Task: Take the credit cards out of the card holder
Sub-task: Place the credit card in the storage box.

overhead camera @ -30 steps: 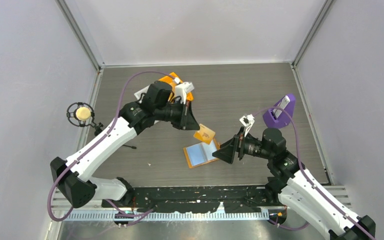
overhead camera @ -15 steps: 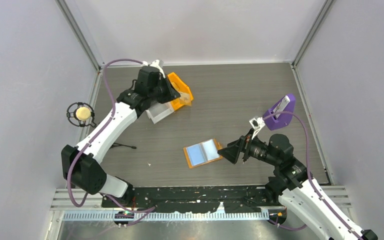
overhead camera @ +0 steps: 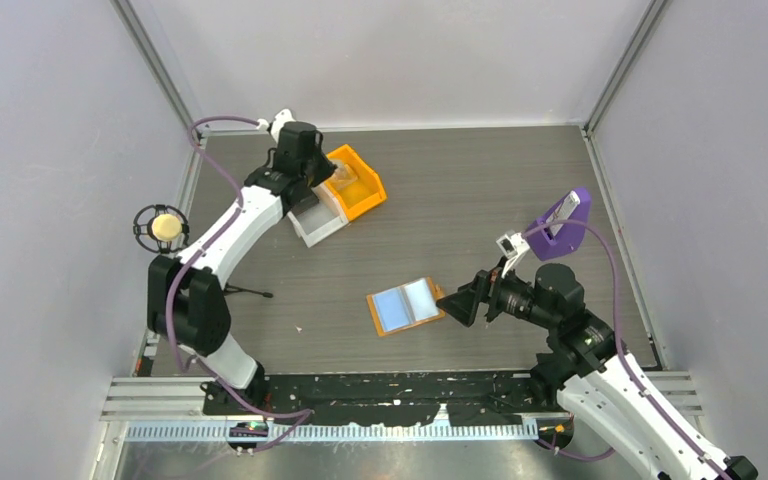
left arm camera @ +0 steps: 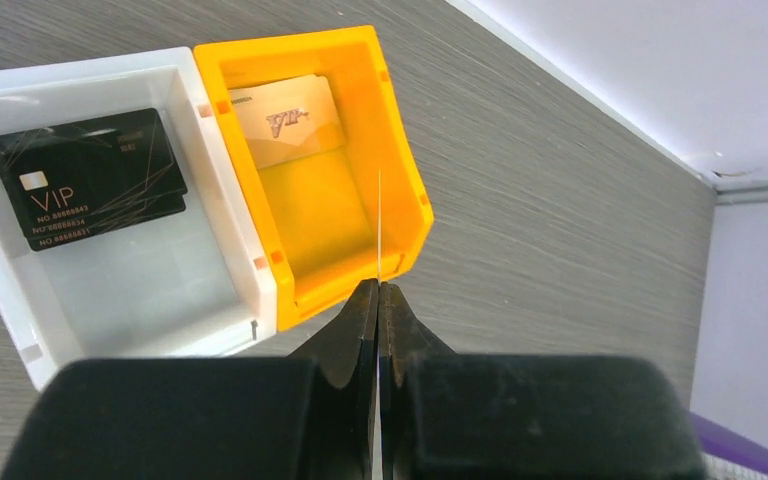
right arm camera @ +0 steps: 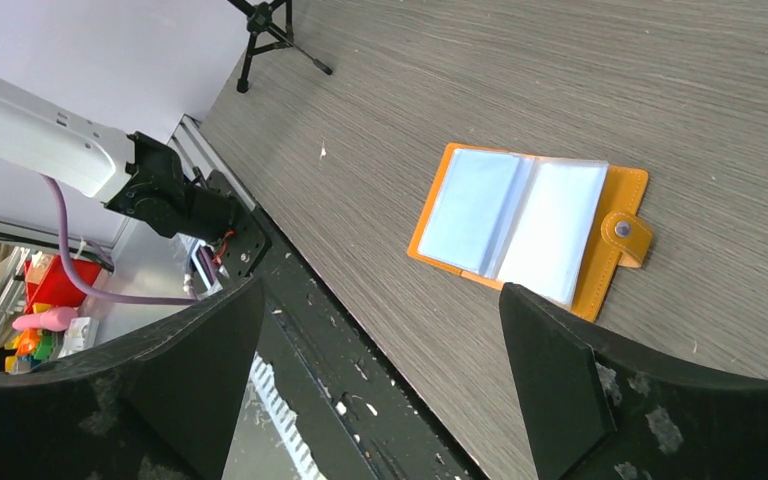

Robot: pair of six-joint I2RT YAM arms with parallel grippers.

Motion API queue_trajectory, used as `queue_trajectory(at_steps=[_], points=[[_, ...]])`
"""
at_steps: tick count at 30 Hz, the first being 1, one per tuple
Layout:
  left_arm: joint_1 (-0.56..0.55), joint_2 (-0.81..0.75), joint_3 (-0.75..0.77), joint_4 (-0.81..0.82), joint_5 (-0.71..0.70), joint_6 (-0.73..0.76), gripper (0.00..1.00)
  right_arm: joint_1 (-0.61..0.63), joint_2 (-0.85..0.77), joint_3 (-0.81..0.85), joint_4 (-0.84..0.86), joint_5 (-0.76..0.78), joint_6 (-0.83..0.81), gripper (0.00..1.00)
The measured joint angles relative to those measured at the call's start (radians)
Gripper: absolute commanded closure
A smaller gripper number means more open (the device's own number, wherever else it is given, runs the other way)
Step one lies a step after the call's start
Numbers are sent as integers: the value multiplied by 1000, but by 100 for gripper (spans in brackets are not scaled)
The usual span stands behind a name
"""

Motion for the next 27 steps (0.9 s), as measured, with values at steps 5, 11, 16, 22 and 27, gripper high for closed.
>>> queue_trajectory(at_steps=[5, 11, 16, 22, 27], points=[[11, 96, 45, 13, -31, -18, 100, 0, 35, 0, 0, 0, -3, 5], [35, 215, 145, 24, -25, -46, 100, -1, 63, 0, 0, -1, -14, 5], [63, 272, 188, 22, -5, -78, 100, -1, 91, 2, 1, -1, -29, 5], [95, 310, 188, 24, 2, -105, 100, -2, 159, 17, 3, 0, -53, 5], [110, 364, 193, 30, 27, -106, 100, -2, 199, 17, 10, 4, -72, 5]])
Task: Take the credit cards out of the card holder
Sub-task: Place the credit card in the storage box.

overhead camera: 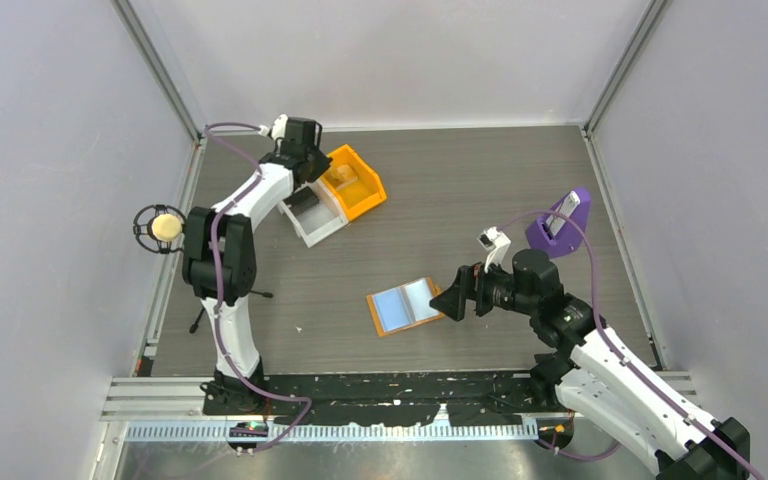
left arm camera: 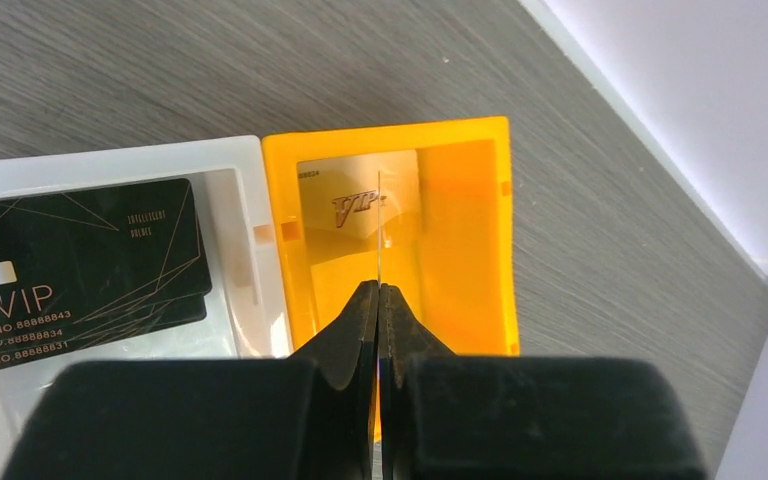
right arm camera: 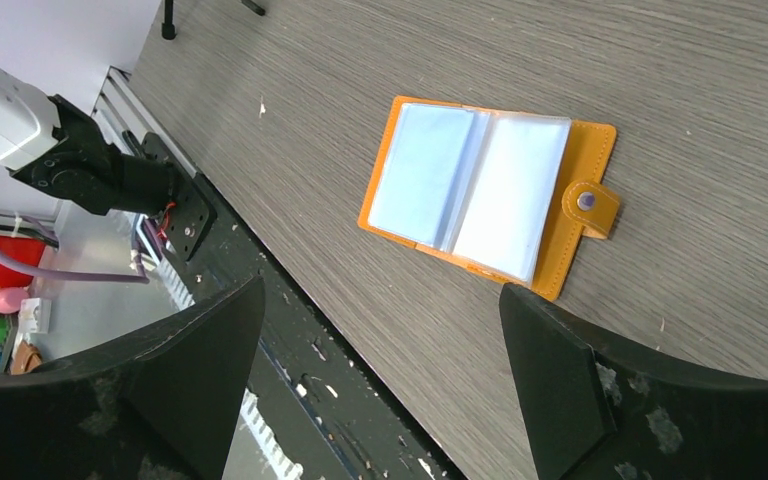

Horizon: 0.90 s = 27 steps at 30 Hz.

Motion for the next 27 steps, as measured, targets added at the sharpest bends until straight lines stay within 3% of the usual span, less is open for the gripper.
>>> queue_trajectory(at_steps=[25, 27], points=[[1, 138, 83, -1, 0, 6, 100, -2, 55, 28, 6, 23, -32, 5], [2, 144, 97, -2, -6, 12, 94, -3, 55, 28, 3, 27, -32, 5]])
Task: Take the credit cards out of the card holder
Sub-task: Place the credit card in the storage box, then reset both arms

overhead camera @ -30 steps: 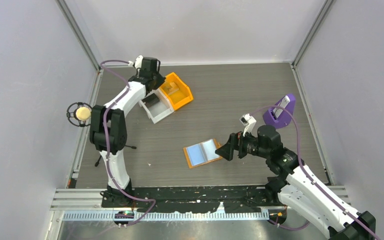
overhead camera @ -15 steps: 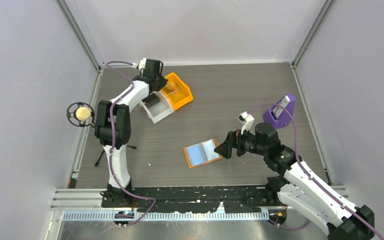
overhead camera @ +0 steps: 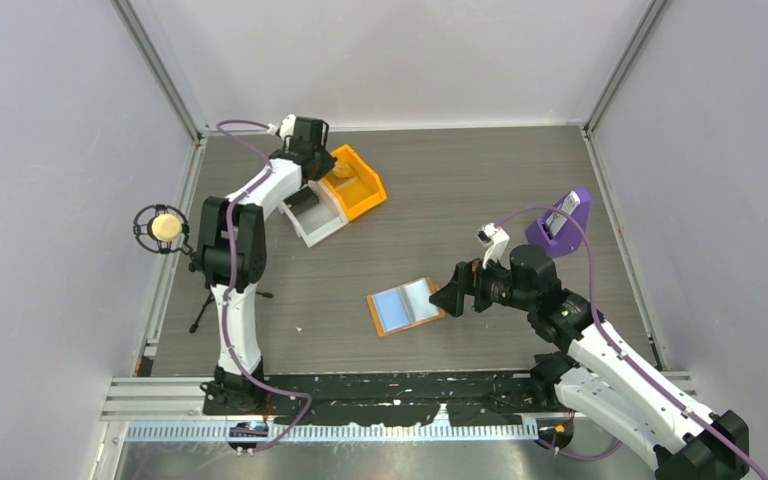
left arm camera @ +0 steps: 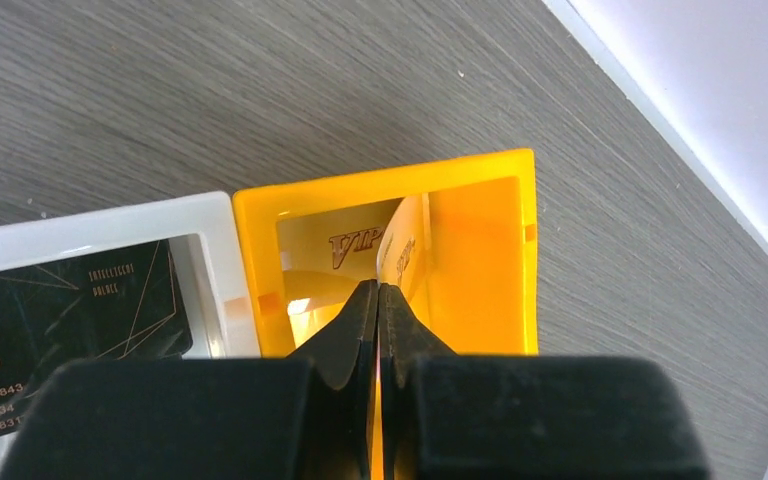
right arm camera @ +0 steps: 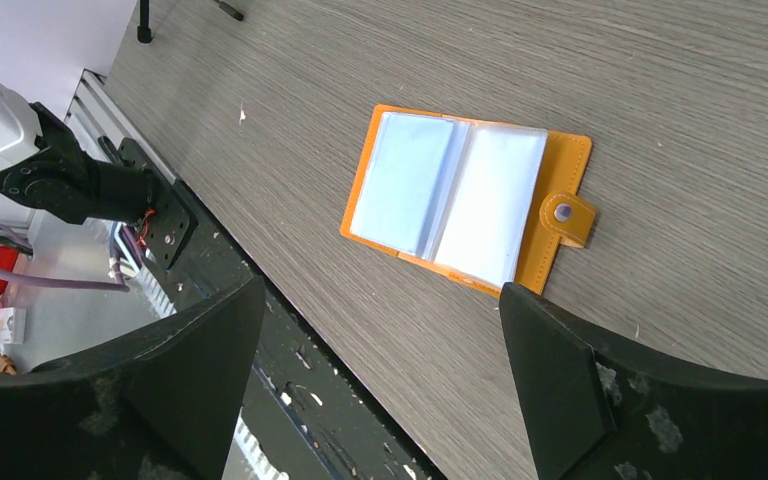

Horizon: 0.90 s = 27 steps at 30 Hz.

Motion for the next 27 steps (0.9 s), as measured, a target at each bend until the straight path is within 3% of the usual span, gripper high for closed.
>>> queue_trajectory(at_steps=[7, 18, 21, 25, 27], points=[[2, 8, 32, -14, -20, 26, 70, -5, 0, 0, -6, 8, 0, 5], [5, -33, 33, -85, -10, 74, 60, -5, 14, 38, -40, 16, 5, 5], [5, -98, 31, -122, 32, 95, 38, -6, 21, 50, -69, 47, 5, 5], [-5, -232, -5, -152, 110, 133, 28, -6, 35, 86, -142, 122, 1, 5], [-12, -315, -44, -156, 153, 158, 17, -6, 43, 115, -176, 156, -4, 5]])
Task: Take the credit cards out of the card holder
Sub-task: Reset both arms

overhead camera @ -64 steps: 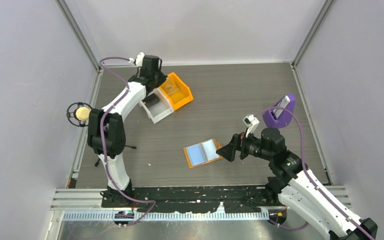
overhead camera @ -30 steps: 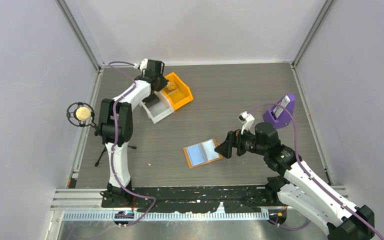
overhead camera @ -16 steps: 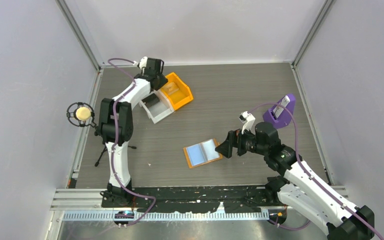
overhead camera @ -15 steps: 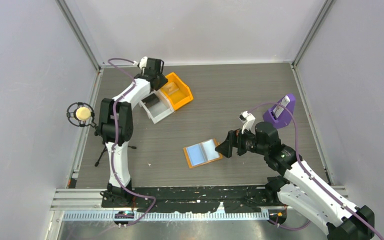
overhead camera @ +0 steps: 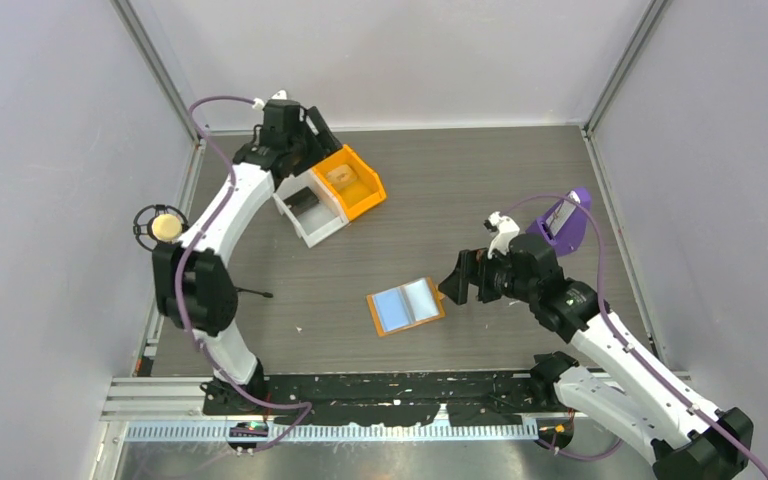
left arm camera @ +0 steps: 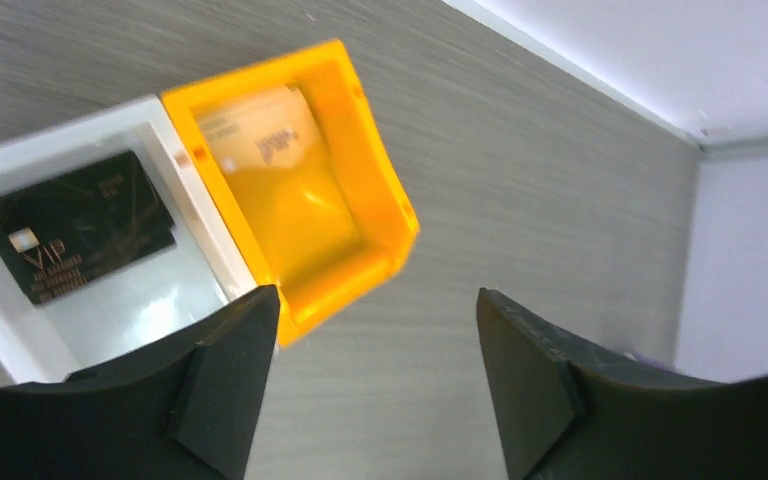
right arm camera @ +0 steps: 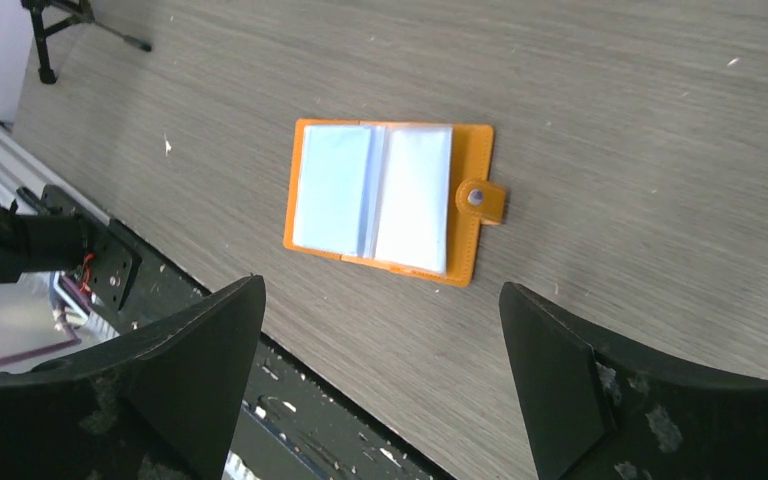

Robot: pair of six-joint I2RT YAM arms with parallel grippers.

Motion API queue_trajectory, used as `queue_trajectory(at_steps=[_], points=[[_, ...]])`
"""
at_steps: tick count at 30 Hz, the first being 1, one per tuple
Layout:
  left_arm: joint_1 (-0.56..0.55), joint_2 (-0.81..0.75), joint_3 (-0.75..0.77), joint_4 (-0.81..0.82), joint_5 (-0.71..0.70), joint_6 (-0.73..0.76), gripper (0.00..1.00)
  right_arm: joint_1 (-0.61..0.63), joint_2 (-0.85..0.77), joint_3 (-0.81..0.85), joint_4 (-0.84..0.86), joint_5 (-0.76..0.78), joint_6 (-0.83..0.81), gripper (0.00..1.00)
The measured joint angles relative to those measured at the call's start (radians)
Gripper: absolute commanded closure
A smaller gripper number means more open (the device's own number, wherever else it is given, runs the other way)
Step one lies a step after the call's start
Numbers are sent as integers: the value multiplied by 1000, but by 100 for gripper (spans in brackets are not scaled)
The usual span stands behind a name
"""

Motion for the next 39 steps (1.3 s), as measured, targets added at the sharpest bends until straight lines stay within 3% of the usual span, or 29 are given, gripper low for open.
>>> queue_trajectory(at_steps=[1, 2, 13, 23, 39], points=[[-4, -46, -27, 0, 26, 16, 6, 0, 5, 18, -16, 14, -3, 5], [-8, -92, -56, 0, 53, 30, 1, 0, 10, 35, -27, 28, -5, 5], [-53, -502, -430, -16, 363, 220, 0, 0, 4, 100, -29, 89, 31, 5], [-67, -824, -714, 37, 569, 246, 0, 0, -21, 100, 25, 143, 130, 5], [-69, -907, -771, 77, 607, 242, 0, 0, -110, 74, 57, 185, 186, 4]])
